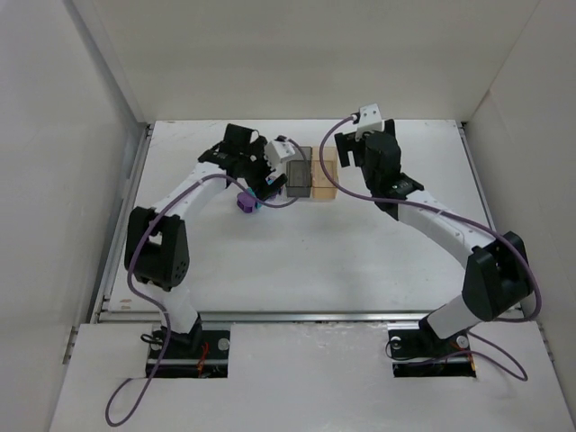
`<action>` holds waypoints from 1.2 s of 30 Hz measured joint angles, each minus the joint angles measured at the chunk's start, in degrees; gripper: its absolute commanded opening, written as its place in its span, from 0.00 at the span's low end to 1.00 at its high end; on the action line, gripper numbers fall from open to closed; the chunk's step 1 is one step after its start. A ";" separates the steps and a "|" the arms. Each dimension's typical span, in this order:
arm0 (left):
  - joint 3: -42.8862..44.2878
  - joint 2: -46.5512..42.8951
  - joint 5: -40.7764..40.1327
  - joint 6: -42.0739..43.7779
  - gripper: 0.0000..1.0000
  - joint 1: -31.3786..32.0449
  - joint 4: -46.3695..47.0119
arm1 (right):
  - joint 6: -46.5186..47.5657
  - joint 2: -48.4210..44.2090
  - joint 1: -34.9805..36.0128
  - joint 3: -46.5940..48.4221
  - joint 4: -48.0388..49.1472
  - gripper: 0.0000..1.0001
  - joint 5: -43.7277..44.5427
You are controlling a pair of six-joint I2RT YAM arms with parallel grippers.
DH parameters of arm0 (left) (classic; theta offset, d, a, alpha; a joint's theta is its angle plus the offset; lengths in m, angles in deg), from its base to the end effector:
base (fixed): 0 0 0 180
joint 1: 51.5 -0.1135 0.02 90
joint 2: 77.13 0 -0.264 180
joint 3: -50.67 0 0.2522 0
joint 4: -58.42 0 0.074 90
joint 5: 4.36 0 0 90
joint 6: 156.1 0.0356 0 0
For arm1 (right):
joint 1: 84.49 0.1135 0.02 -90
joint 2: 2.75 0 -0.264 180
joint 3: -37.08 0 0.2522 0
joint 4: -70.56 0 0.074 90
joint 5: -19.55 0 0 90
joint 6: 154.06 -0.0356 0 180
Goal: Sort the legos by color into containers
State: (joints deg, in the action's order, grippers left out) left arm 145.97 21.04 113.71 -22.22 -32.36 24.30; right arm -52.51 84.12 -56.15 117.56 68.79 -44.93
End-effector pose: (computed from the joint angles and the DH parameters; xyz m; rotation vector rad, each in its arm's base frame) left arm 0.3663 -0.1449 0.2988 1.3384 1.6756 -0.2923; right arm 0.3253 0.1580 0.3340 -0.2615 1.6817 -0.1628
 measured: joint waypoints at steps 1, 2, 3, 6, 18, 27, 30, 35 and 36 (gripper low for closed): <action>0.04 1.97 -1.01 -0.87 0.99 0.70 -0.20 | 0.07 0.42 0.04 0.00 -0.02 0.99 0.00; 0.09 3.48 -1.92 -1.53 0.99 1.11 -0.22 | 0.07 0.76 0.13 0.00 -0.02 0.99 -0.04; 0.20 4.98 -2.91 -2.45 0.99 1.38 -0.24 | 0.09 1.07 0.20 0.00 -0.02 0.99 -0.07; 1.11 8.59 -6.08 -5.07 0.91 1.42 -0.63 | 0.15 1.57 0.26 -0.02 -0.07 0.99 -0.39; 5.97 14.45 -12.41 -8.90 0.65 1.27 -2.64 | 0.26 1.62 0.26 -0.02 -0.04 0.99 -0.72; 6.05 14.88 -12.63 -9.31 0.45 1.27 -5.29 | 0.26 1.66 0.26 -0.02 -0.04 0.99 -0.72; 7.06 16.74 -12.46 -9.99 0.35 1.27 -5.27 | 0.24 1.66 0.26 -0.02 -0.04 0.99 -0.72; 7.76 17.92 -11.85 -11.19 0.01 1.27 -5.22 | 0.24 1.66 0.33 -0.13 -0.04 0.99 -0.83; 7.76 17.94 -11.76 -11.30 0.00 1.27 -5.16 | 0.20 1.64 0.37 -0.15 -0.04 0.99 -0.85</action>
State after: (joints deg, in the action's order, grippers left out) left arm 153.73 38.99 101.96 -33.52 -31.09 19.14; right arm -52.31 85.76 -55.78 117.40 68.74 -45.79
